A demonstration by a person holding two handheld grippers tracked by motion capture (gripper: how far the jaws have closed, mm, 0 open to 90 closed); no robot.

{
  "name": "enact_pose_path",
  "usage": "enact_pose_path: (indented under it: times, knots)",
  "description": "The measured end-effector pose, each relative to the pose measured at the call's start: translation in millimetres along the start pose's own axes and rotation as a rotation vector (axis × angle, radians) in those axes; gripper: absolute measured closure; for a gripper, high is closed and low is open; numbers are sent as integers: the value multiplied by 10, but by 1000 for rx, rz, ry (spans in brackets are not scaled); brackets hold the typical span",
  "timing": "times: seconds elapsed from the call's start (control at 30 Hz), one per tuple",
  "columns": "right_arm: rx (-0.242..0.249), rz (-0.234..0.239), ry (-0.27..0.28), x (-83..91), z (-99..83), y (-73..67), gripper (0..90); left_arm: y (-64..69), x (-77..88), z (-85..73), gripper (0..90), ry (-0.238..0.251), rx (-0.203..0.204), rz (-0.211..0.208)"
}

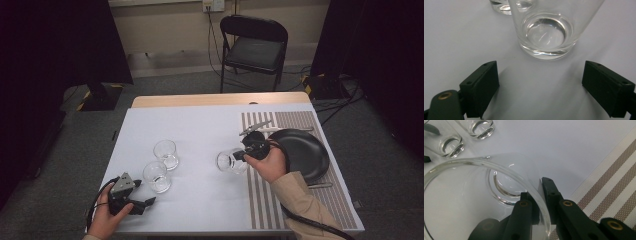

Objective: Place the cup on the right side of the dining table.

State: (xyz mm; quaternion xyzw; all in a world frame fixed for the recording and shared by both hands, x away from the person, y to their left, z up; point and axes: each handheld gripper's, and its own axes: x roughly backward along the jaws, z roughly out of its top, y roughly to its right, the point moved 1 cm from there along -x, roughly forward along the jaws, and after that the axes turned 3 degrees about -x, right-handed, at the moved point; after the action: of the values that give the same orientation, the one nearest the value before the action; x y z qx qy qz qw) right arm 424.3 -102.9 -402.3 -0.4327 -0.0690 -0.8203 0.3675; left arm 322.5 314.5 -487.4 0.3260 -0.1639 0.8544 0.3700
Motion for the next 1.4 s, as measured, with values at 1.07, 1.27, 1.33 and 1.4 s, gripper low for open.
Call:
enact_pose_path:
  times: [1.07,1.27,1.33,1.4]
  knots:
    - [-38,-43,3,117,-74,186,854,0,0,0,131,0,0,0]
    - [-31,-54,4,128,-88,207,853,1,0,-1,131,1,0,1]
    - [-35,-52,9,125,-98,224,853,1,0,-1,131,1,0,1]
    - [-43,-53,2,130,-104,224,853,1,0,0,131,1,0,1]
